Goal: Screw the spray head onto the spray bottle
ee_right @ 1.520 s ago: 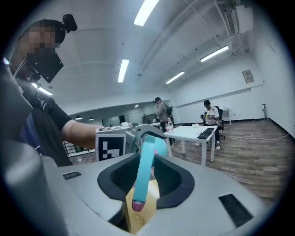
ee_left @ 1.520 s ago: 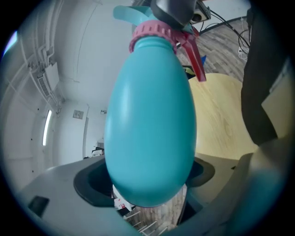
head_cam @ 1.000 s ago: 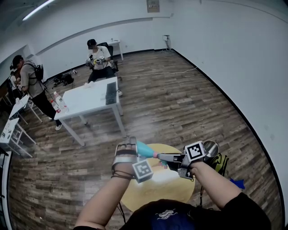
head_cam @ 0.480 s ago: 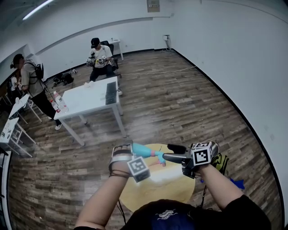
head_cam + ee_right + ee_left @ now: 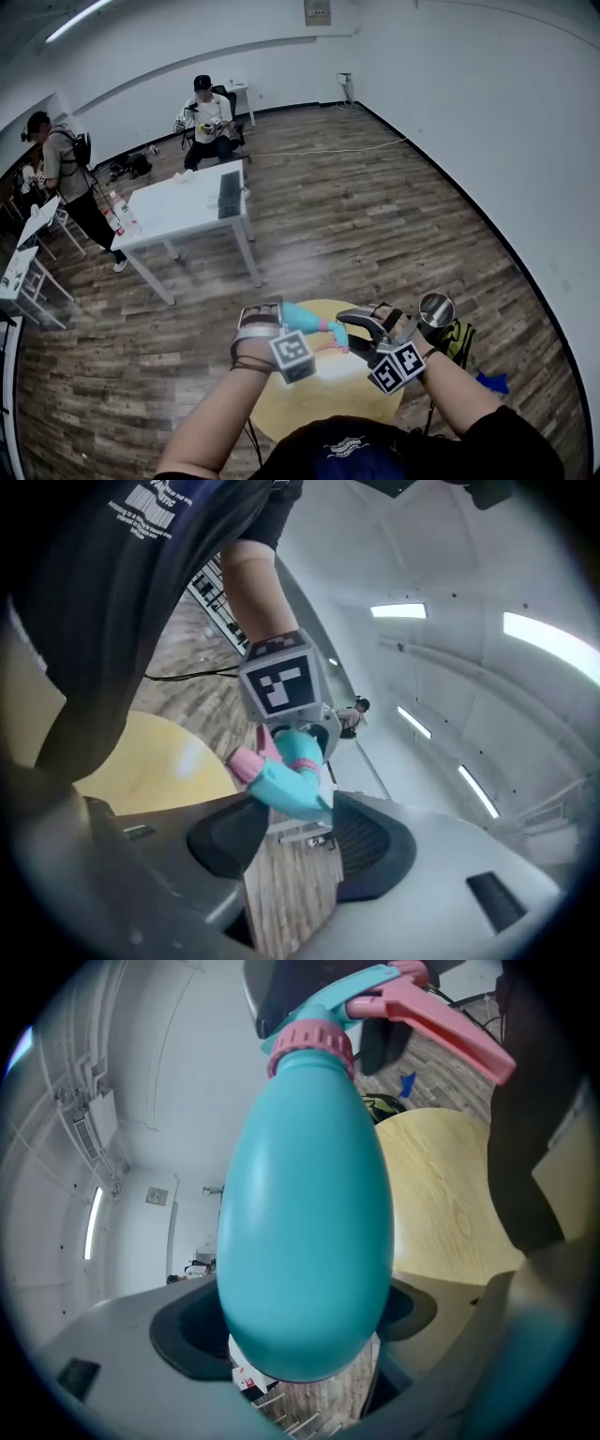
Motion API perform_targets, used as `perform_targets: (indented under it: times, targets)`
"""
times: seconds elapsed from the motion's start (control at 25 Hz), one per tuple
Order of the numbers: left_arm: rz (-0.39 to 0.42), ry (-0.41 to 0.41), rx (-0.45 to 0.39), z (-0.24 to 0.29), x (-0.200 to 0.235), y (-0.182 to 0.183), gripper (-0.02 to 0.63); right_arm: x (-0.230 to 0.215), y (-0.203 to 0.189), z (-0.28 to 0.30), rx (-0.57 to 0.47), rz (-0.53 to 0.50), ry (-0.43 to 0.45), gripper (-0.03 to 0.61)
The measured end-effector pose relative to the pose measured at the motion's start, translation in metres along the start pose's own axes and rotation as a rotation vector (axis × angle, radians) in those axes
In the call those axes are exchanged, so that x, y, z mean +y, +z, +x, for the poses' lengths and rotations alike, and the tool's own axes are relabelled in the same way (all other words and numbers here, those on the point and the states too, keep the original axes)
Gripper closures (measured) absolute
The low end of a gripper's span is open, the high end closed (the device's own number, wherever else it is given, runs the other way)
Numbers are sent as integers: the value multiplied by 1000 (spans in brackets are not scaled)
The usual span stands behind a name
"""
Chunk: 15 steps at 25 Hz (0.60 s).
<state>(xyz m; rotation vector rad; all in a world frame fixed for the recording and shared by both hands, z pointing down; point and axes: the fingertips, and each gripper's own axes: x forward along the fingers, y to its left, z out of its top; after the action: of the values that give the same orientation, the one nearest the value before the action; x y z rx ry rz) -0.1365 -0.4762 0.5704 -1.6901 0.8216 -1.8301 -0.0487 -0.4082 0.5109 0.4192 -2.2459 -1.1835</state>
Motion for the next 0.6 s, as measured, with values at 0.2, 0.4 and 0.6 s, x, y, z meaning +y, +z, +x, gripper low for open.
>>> perform_targets:
  times: [0.2,0.4,0.6]
  targets:
    - [18,29,14,-1,1,1,158,-4,-2,1,-67,371,106,458]
    - [46,102,72,-7,16,-1,158,-16,-10,2,-155,1336,340,466]
    - [78,146,101,-9,23,-5,158,-15,-13,9,-296,2138,526,468]
